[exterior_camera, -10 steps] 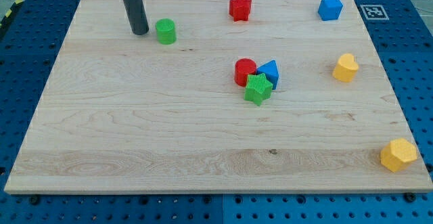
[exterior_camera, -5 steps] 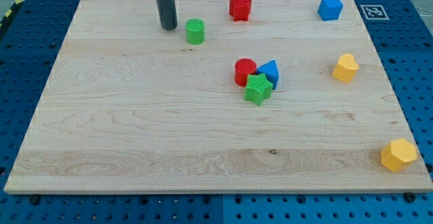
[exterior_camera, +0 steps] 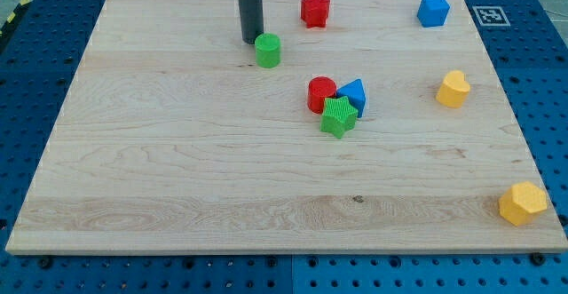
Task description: Move the green circle to the top left of the red circle
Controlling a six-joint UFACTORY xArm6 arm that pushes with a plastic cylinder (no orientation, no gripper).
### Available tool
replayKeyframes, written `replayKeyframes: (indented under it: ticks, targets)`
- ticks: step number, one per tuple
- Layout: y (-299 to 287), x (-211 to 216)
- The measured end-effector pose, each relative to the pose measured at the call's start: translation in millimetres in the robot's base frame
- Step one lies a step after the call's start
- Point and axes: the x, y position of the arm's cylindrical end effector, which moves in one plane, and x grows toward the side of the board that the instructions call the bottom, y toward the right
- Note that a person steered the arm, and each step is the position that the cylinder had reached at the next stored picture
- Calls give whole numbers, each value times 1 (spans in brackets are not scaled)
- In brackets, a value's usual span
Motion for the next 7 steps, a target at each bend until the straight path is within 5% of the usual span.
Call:
replayKeyframes:
  ticks: [4,7]
  targets:
    - [53,23]
    - [18,18]
